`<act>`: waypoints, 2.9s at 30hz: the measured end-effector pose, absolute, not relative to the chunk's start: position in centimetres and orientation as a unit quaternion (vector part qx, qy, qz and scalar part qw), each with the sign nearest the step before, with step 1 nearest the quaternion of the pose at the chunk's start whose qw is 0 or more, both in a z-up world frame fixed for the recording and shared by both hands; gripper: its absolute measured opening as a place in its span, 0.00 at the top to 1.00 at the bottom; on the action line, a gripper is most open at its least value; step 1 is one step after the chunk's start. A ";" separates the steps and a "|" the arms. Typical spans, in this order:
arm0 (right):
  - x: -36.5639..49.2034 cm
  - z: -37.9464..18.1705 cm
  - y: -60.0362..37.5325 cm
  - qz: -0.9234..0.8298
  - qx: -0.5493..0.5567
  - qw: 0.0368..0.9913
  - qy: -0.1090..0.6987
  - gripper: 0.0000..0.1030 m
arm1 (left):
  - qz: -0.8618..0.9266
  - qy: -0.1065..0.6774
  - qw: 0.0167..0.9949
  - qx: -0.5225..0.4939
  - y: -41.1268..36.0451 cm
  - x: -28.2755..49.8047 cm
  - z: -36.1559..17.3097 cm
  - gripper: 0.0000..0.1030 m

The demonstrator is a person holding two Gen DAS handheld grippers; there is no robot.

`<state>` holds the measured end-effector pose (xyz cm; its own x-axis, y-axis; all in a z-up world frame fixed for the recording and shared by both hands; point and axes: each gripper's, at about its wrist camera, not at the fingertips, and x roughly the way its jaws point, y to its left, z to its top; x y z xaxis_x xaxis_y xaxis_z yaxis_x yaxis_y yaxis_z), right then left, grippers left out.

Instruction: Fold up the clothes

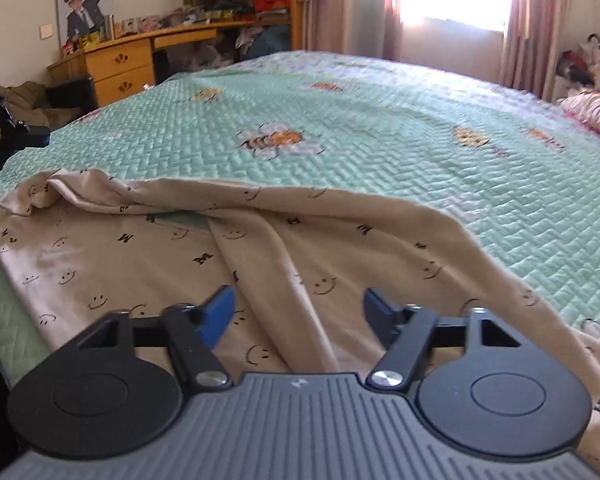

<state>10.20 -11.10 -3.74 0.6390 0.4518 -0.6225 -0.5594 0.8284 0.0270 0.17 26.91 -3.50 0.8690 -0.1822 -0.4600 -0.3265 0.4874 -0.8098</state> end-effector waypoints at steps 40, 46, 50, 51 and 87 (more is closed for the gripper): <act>2.7 -1.0 -16.2 0.367 0.040 0.881 0.295 0.97 | 0.025 0.282 0.784 -0.552 24.0 0.9 -8.0 0.36; 4.6 0.1 -16.8 0.337 0.065 0.901 0.267 0.97 | 0.032 0.245 0.819 -0.518 26.6 6.5 -5.6 0.33; 5.8 0.4 -17.1 0.341 0.096 0.894 0.274 0.92 | 0.008 0.235 0.832 -0.502 26.8 7.9 -3.6 0.31; 5.7 0.2 -16.6 0.350 0.090 0.889 0.280 0.91 | -0.006 0.233 0.832 -0.503 26.5 7.9 -3.4 0.29; 0.4 -3.5 -3.9 0.429 -0.251 0.837 0.227 0.98 | -0.042 0.271 0.754 -0.597 23.6 3.8 -8.1 0.09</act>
<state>0.41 -3.91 -3.49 0.5280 0.6051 -0.5960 -0.8332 0.5049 -0.2255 3.81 23.64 -8.09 0.8499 -0.3864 -0.3583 -0.2599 0.2840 -0.9229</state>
